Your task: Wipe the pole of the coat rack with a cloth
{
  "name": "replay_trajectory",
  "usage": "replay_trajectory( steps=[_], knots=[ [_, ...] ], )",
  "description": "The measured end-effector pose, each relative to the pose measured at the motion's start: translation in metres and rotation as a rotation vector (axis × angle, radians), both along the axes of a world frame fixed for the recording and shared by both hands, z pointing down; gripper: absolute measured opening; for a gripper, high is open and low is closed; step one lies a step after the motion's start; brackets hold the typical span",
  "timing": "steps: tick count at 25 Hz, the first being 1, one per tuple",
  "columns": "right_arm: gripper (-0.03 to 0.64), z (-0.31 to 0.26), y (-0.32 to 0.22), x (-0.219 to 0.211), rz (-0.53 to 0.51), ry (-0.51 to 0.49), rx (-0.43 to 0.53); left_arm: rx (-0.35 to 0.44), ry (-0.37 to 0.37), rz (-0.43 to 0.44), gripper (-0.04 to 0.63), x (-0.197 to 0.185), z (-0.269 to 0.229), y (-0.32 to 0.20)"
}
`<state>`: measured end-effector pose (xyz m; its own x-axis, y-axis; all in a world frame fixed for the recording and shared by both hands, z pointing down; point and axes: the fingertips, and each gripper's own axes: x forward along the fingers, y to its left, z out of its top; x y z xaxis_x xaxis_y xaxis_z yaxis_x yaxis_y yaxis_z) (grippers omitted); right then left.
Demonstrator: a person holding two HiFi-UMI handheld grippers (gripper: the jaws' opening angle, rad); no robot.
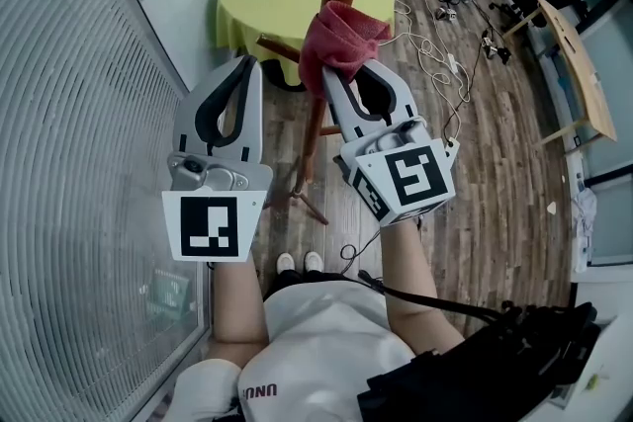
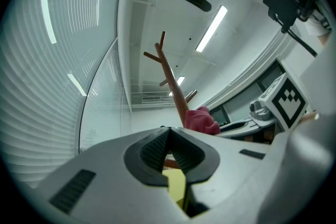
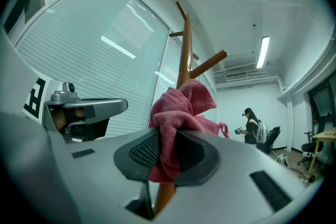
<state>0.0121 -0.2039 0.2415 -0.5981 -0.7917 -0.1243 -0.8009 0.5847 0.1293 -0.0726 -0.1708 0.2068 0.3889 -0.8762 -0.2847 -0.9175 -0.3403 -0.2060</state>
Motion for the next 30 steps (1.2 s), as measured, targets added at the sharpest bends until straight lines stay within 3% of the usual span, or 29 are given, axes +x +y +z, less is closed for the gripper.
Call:
replay_trajectory(
  steps=[30],
  knots=[
    [0.074, 0.041, 0.003, -0.002, 0.016, 0.027, -0.098, -0.038, 0.008, -0.006, 0.013, -0.006, 0.013, -0.002]
  ],
)
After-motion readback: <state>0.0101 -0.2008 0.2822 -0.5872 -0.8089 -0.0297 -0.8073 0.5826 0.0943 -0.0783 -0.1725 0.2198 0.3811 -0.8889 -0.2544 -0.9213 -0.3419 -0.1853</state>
